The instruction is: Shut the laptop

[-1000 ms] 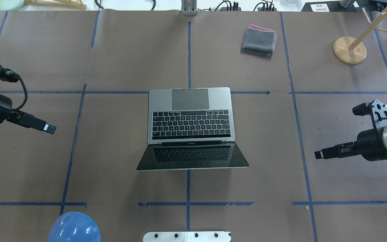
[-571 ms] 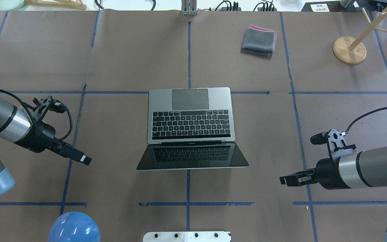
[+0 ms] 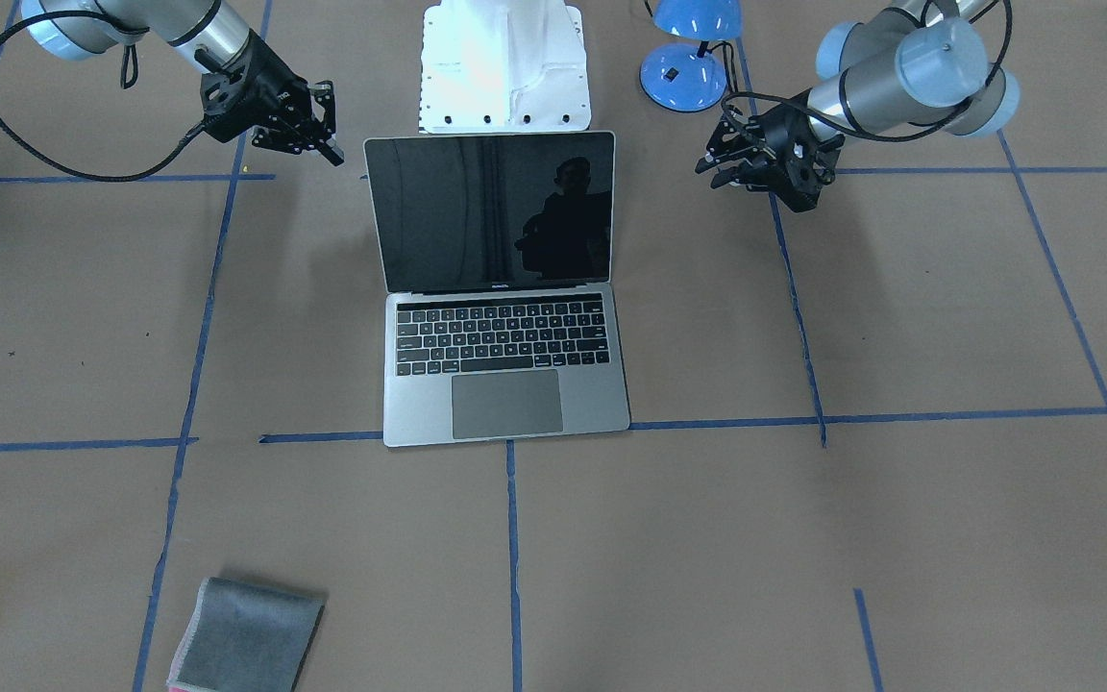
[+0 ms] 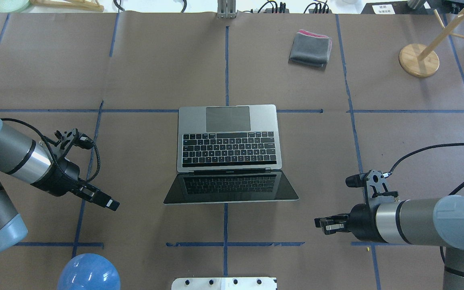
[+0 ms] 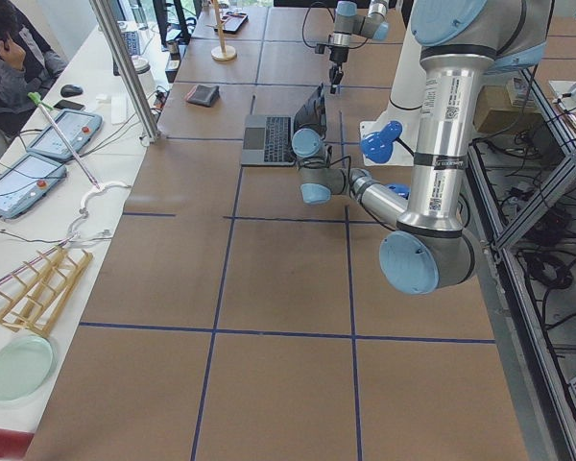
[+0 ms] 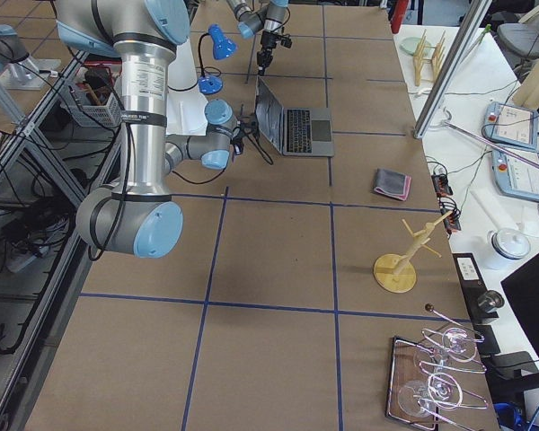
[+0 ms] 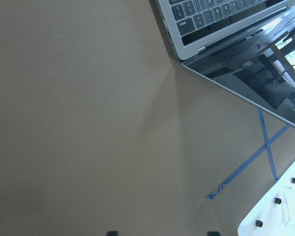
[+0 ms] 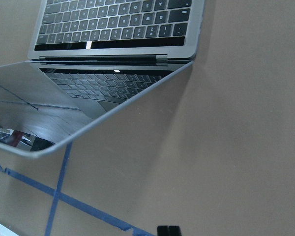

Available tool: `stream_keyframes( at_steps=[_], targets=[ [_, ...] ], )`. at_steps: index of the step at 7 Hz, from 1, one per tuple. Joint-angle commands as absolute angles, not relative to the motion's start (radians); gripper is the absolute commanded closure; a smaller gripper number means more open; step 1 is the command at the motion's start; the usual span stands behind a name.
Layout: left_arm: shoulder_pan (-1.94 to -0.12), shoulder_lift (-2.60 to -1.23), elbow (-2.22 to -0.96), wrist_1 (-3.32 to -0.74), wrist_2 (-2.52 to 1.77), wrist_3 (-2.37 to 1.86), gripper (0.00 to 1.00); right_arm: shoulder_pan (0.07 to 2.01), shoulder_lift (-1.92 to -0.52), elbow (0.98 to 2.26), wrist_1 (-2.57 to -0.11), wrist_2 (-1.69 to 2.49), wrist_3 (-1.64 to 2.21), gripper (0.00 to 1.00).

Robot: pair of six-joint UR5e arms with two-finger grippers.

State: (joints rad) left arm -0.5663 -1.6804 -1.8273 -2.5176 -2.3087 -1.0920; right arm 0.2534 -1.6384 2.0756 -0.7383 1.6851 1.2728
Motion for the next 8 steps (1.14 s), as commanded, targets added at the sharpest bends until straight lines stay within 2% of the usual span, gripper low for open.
stream_keyframes(
  at_steps=[1,5,8],
  targets=[
    [-0.477,-1.720,-1.839,-2.582,-2.115,-1.236,1.00,0.245,-1.605,2.075,-0.739,1.667,1.279,0.98],
    [-0.468,-1.720,-1.867,-2.602,-2.098,-1.288,1.00,0.248,-1.565,2.083,-0.739,1.654,1.350,0.99],
    [-0.381,-1.720,-1.878,-2.655,-2.001,-1.322,1.00,0.261,-1.566,2.082,-0.739,1.654,1.350,0.99]
  ],
)
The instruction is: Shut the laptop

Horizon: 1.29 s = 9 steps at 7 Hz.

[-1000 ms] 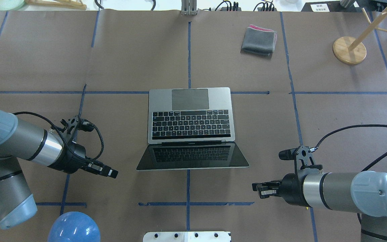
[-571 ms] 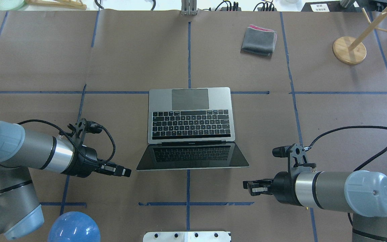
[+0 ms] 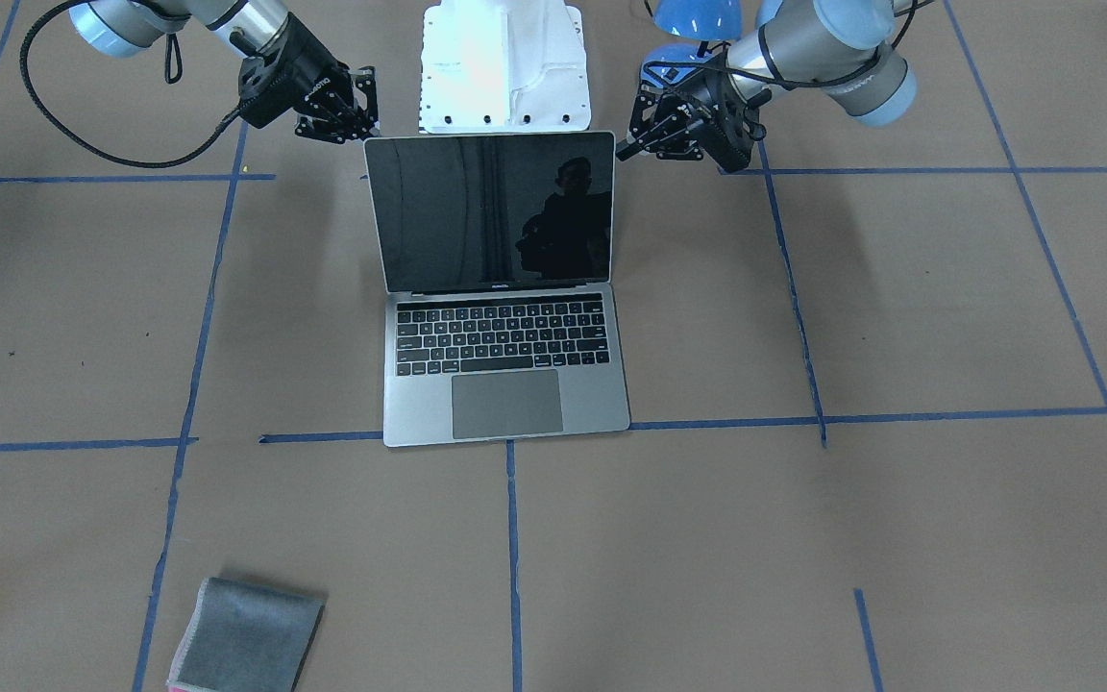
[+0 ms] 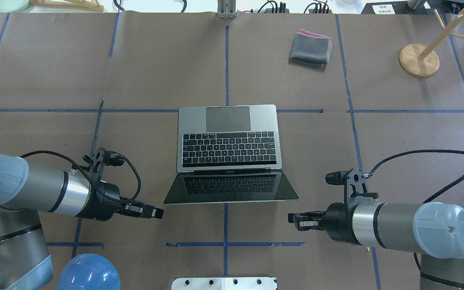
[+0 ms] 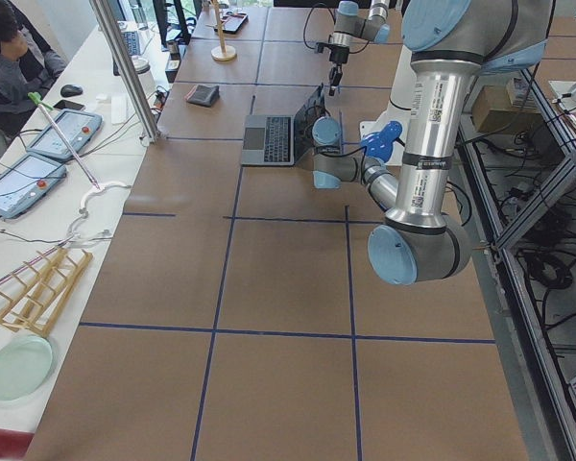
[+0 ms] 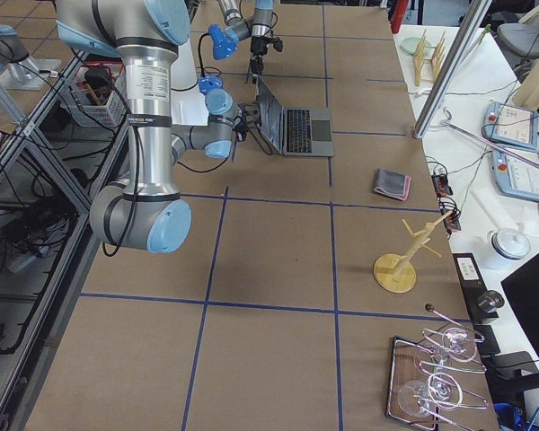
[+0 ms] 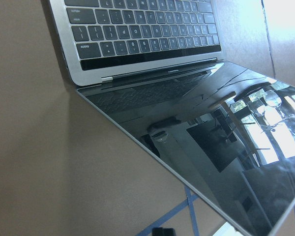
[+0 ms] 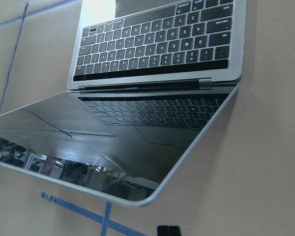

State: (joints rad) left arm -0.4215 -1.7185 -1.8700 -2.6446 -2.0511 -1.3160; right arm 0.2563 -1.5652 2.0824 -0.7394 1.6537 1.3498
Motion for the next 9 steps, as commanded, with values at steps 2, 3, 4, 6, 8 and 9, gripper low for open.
stream_keyframes(
  at_steps=[2,3,4,6,8,9],
  targets=[
    [-0.377,-1.730,-1.945,-2.657,-1.979,-1.403,1.00,0.278,-1.565,2.083,-0.739,1.654,1.350,0.99],
    [-0.379,-1.739,-1.957,-2.657,-1.920,-1.428,1.00,0.288,-1.566,2.082,-0.739,1.655,1.350,0.99],
    [-0.377,-1.740,-1.956,-2.655,-1.884,-1.428,1.00,0.291,-1.565,2.080,-0.739,1.657,1.350,0.99],
    [-0.379,-1.732,-1.944,-2.655,-1.885,-1.422,1.00,0.298,-1.565,2.079,-0.739,1.658,1.350,0.99],
    [-0.380,-1.733,-1.948,-2.654,-1.885,-1.420,1.00,0.305,-1.563,2.080,-0.739,1.660,1.350,0.99],
    [-0.383,-1.736,-1.954,-2.654,-1.885,-1.420,1.00,0.319,-1.556,2.080,-0.739,1.663,1.350,1.00]
  ],
)
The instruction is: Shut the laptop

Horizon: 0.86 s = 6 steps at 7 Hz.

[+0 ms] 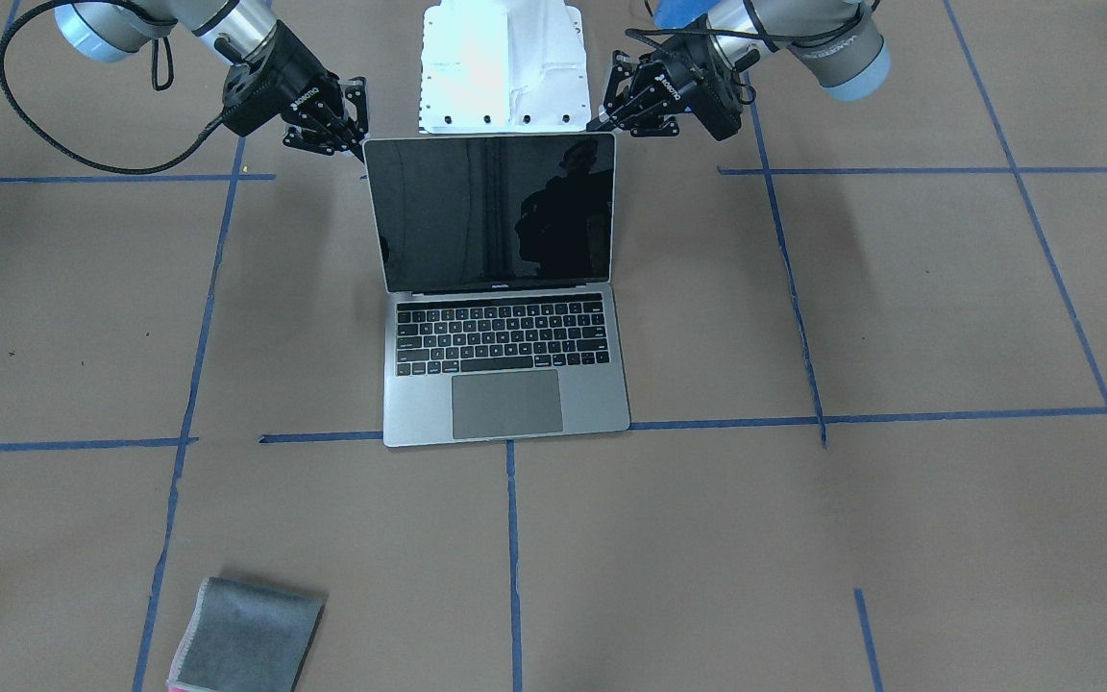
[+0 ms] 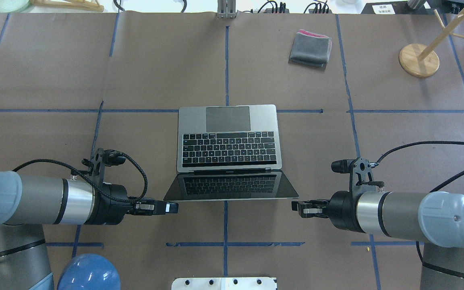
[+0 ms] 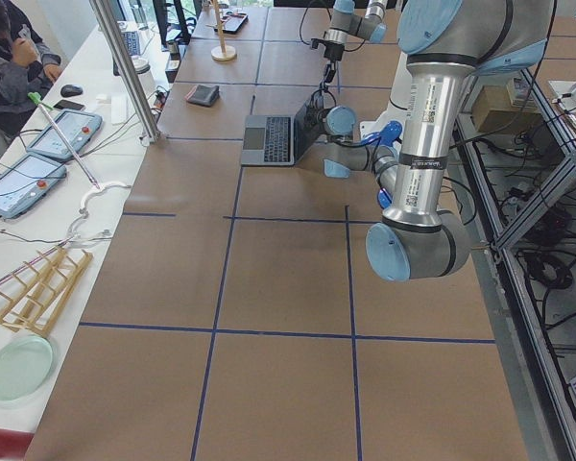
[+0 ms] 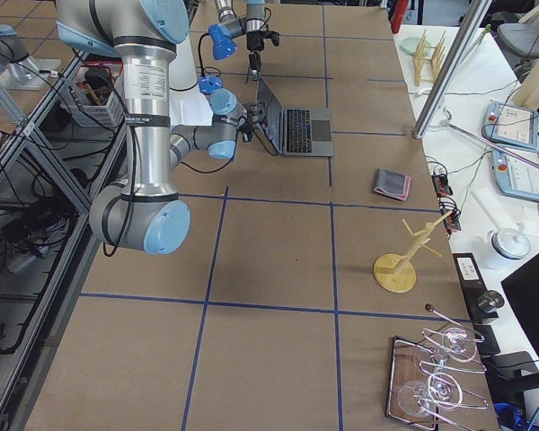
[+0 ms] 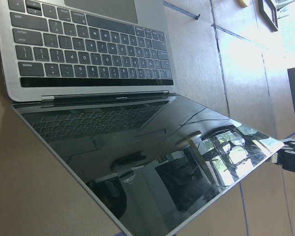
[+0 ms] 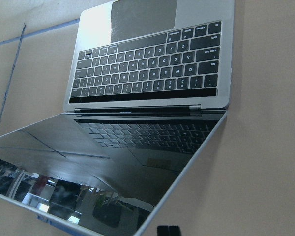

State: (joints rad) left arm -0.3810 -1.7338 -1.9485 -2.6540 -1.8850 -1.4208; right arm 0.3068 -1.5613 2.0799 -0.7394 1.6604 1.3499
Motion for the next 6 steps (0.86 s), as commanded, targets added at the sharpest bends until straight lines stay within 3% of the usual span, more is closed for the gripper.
stream_keyframes(
  at_steps=[1,6],
  targets=[
    [-0.397,-1.738,-1.962,-2.649,-1.887,-1.422,1.00,0.342,-1.549,2.082,-0.739,1.666,1.350,1.00],
    [-0.446,-1.740,-1.948,-2.640,-1.882,-1.420,1.00,0.391,-1.462,2.082,-0.873,1.667,1.350,1.00]
  ],
)
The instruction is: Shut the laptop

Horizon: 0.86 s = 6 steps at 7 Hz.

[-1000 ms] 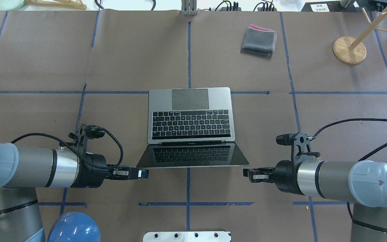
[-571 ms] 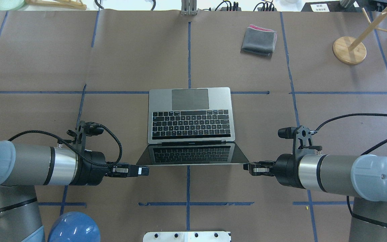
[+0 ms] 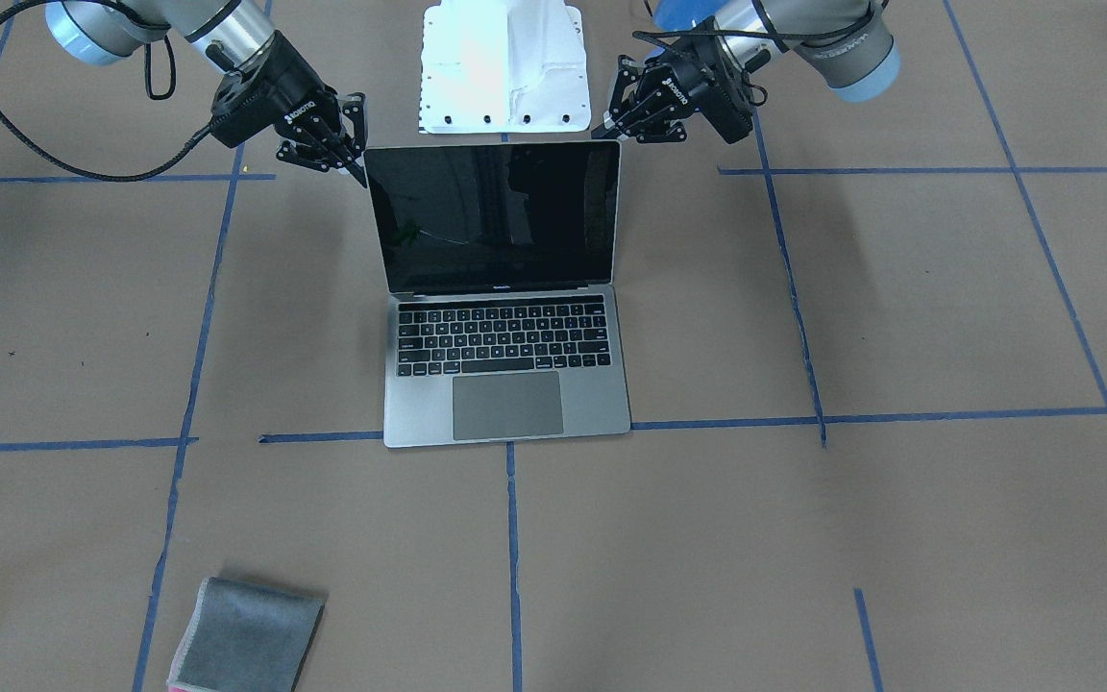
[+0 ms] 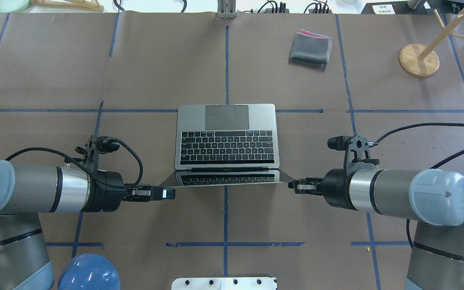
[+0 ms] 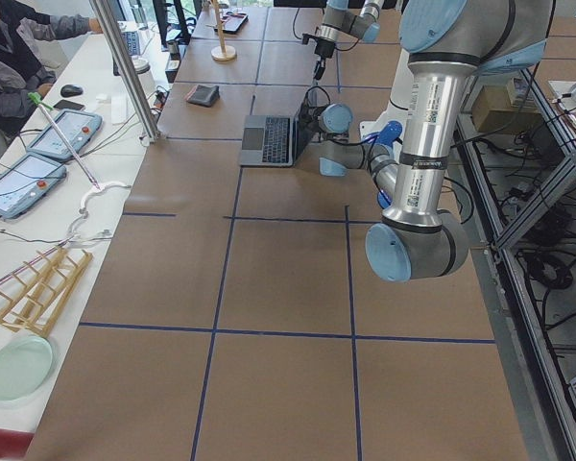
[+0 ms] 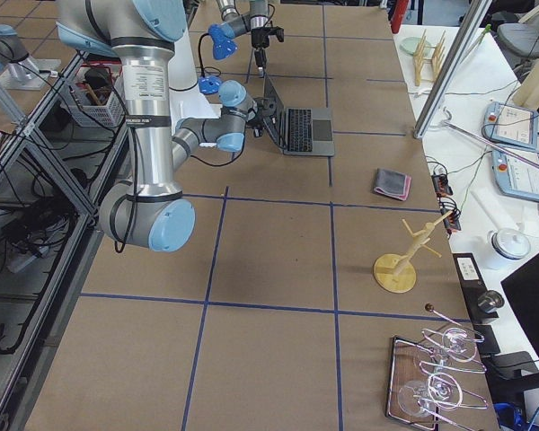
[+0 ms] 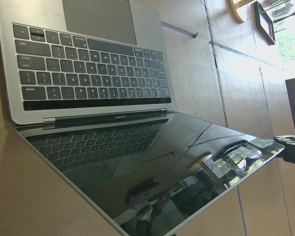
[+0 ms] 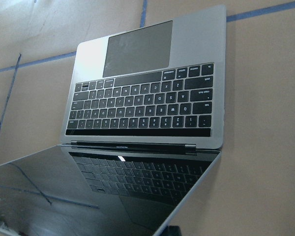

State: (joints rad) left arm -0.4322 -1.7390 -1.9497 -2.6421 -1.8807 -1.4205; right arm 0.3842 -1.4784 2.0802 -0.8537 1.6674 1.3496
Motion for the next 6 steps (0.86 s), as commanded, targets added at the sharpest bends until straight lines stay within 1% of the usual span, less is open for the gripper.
stream_keyframes(
  at_steps=[1,6],
  targets=[
    [-0.454,-1.741,-1.948,-2.638,-1.882,-1.420,1.00,0.394,-1.462,2.088,-0.873,1.669,1.348,1.00],
    [-0.483,-1.755,-1.948,-2.625,-1.885,-1.422,1.00,0.428,-1.457,2.114,-0.876,1.723,1.350,1.00]
  ],
)
